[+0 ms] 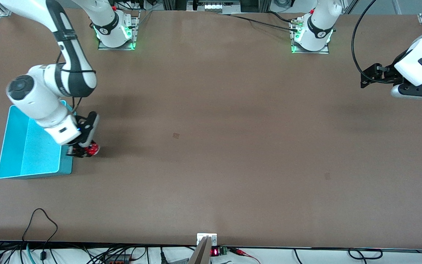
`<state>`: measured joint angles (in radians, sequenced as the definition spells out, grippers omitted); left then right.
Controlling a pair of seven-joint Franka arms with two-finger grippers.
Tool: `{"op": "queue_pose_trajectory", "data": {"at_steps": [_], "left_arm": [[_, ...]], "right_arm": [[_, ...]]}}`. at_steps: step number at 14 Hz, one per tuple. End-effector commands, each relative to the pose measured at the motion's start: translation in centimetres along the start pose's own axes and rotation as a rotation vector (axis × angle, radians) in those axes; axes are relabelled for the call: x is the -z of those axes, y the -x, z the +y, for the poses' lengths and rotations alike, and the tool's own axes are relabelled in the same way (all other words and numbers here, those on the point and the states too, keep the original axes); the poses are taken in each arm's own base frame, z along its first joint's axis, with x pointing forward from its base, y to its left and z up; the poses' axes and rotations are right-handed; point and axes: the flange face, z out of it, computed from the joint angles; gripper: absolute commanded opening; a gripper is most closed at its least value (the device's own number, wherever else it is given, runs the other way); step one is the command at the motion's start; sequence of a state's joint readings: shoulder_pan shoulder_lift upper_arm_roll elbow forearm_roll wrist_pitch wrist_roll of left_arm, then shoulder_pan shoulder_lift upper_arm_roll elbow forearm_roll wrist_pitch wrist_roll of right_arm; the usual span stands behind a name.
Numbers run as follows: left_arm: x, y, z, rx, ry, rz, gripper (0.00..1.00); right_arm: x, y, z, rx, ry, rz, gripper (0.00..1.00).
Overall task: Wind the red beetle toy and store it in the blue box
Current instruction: 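Lift the car with the right gripper and carry it over the box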
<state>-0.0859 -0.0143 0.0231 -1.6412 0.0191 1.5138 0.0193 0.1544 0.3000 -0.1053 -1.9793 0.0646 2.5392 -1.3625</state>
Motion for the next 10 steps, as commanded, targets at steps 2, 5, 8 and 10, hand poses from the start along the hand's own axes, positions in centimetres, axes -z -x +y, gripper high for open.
{"op": "queue_pose_trajectory", "data": {"at_steps": [2,5,8,10], "left_arm": [[0.6,-0.3,0.0,-0.013,0.011,-0.002,1.0],[0.6,-0.2,0.0,-0.013,0.012,-0.003,1.0],[0.6,-0.2,-0.1,-0.014,0.015,-0.006,1.0],[0.6,-0.2,-0.1,-0.015,0.015,-0.006,1.0]], "right_arm": [[0.5,6.6,2.6,-0.487,0.042,0.019,0.1],[-0.1,10.5,3.4,-0.812,0.049,-0.01,0.05],[-1.5,13.7,3.7,-0.955,0.041,-0.036,0.0],[-2.3,16.6,3.7,-1.058,-0.003,-0.069,0.0]]}}
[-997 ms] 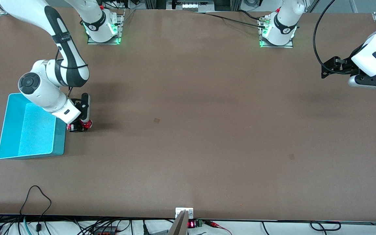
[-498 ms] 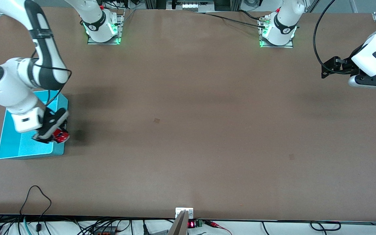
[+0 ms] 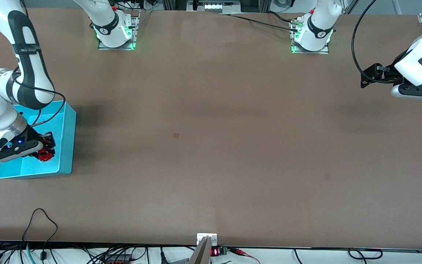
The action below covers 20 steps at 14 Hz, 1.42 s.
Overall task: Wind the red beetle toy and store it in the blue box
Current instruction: 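Lift the car with the right gripper and carry it over the box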
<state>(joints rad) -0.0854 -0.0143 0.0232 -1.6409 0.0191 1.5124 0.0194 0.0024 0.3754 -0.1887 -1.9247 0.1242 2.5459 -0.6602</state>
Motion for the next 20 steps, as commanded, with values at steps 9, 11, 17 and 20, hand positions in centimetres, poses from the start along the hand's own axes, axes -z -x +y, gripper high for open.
{"op": "queue_pose_trajectory", "data": {"at_steps": [9,11,17,20], "left_arm": [[0.6,-0.3,-0.1,-0.015,0.018,-0.004,1.0],[0.6,-0.3,-0.2,-0.013,0.018,-0.003,1.0],[0.6,-0.3,-0.2,-0.012,0.02,-0.003,1.0],[0.6,-0.3,-0.1,-0.01,0.018,-0.004,1.0]], "right_arm": [[-6.1,3.6,6.8,-0.253,-0.121,-0.141,0.0],[-8.2,4.6,7.4,-0.261,-0.106,-0.143,0.0],[-11.2,6.3,7.6,-0.275,-0.117,-0.176,0.0],[-12.9,6.6,7.2,-0.295,-0.104,-0.163,0.12]]}}
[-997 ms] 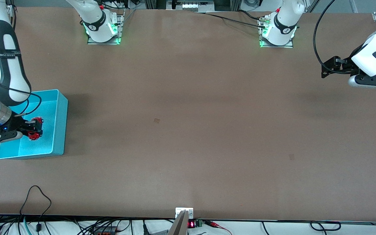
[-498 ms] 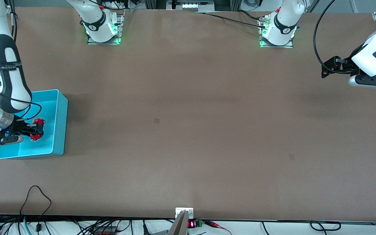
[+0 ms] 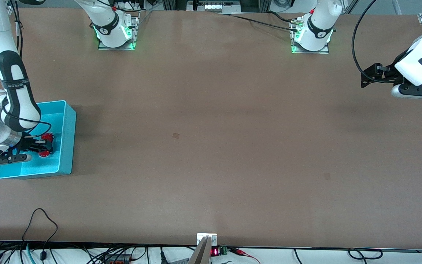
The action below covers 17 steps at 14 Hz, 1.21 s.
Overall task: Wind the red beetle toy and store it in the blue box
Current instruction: 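Lift the car with the right gripper and carry it over the box, then lower the car into the blue box and open the right gripper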
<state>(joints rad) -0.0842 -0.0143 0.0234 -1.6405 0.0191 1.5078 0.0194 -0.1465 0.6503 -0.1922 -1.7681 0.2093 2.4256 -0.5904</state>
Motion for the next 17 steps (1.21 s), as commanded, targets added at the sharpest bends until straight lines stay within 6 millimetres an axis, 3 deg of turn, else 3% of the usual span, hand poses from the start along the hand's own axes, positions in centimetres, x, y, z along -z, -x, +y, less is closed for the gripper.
{"op": "queue_pose_trajectory", "data": {"at_steps": [1,2,5,6,7,8,9,12,17], "left_arm": [[0.6,-0.4,-0.1,-0.01,0.018,0.002,1.0],[0.6,-0.4,-0.3,-0.008,0.018,0.002,1.0],[0.6,-0.4,-0.3,-0.007,0.018,0.001,1.0],[0.6,-0.4,-0.3,-0.008,0.018,0.002,1.0],[0.6,-0.4,-0.3,-0.008,0.018,0.001,1.0],[0.6,-0.4,-0.3,-0.008,0.018,-0.001,1.0],[0.6,-0.4,-0.3,-0.008,0.018,0.002,1.0],[0.6,-0.4,-0.3,-0.008,0.017,-0.001,1.0],[0.5,-0.3,-0.5,-0.004,0.017,-0.002,1.0]], "right_arm": [[-1.4,-0.5,0.2,-0.028,0.002,0.042,0.18],[-1.6,-0.4,0.3,-0.027,0.004,0.042,0.23],[-1.8,-0.1,0.5,-0.024,0.001,0.037,0.5],[-1.9,0.0,0.5,-0.029,-0.002,0.035,0.68],[-1.7,-0.1,0.5,-0.031,-0.003,0.037,0.92],[-1.3,-0.2,0.5,-0.036,-0.006,0.044,1.0],[-0.7,-0.3,0.5,-0.047,-0.01,0.056,1.0],[3.6,-1.4,-0.2,-0.039,-0.021,0.088,1.0],[12.9,-2.5,-3.0,-0.008,-0.052,0.128,1.0]]}}
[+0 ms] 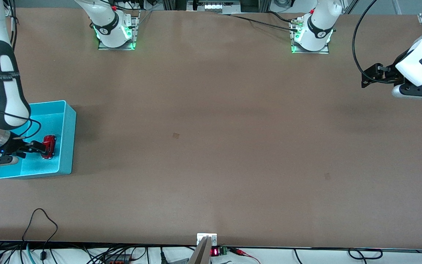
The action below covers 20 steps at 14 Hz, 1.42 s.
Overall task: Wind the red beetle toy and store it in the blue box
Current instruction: 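Lower the car into the blue box and open the right gripper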
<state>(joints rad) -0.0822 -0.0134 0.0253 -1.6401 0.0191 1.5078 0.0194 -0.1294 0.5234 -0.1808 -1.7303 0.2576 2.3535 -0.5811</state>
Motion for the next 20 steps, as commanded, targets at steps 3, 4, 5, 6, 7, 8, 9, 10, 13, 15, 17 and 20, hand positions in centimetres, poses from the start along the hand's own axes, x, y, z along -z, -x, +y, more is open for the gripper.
{"op": "queue_pose_trajectory", "data": {"at_steps": [3,4,5,6,7,8,9,10,13,15,17,20], "left_arm": [[0.6,-0.3,-0.3,-0.006,0.017,-0.002,1.0],[0.6,-0.3,-0.3,-0.006,0.017,-0.002,1.0],[0.6,-0.3,-0.3,-0.006,0.017,-0.002,1.0],[0.5,-0.4,-0.3,-0.006,0.017,-0.003,1.0],[0.6,-0.3,-0.3,-0.006,0.018,-0.002,1.0],[0.6,-0.3,-0.3,-0.003,0.018,-0.002,1.0],[0.6,-0.3,-0.3,-0.002,0.018,-0.002,1.0],[0.6,-0.3,-0.2,-0.003,0.018,-0.002,1.0],[0.6,-0.3,-0.2,-0.003,0.018,-0.002,1.0],[0.6,-0.4,-0.2,-0.001,0.018,0.0,1.0],[0.5,-0.4,-0.3,-0.001,0.017,-0.003,1.0],[0.5,-0.4,-0.2,-0.005,0.018,-0.003,1.0]], "right_arm": [[8.4,-0.5,-2.9,-0.001,-0.054,0.007,1.0],[9.9,-0.8,-3.6,0.0,-0.057,-0.005,1.0],[11.2,-1.2,-4.4,-0.004,-0.048,-0.015,1.0],[12.6,-1.9,-5.7,-0.007,-0.03,-0.028,1.0],[13.8,-2.4,-7.0,-0.018,-0.017,-0.037,1.0],[15.0,-2.6,-8.5,-0.041,-0.008,-0.05,1.0],[16.2,-2.9,-10.1,-0.067,0.002,-0.061,1.0],[17.2,-2.9,-11.5,-0.098,0.008,-0.07,1.0],[20.3,-2.2,-13.8,-0.158,-0.007,-0.097,1.0],[23.6,-2.0,-14.6,-0.166,-0.004,-0.133,1.0],[27.6,-1.4,-14.9,-0.195,0.006,-0.188,1.0],[29.7,-1.1,-15.0,-0.185,0.011,-0.208,1.0]]}}
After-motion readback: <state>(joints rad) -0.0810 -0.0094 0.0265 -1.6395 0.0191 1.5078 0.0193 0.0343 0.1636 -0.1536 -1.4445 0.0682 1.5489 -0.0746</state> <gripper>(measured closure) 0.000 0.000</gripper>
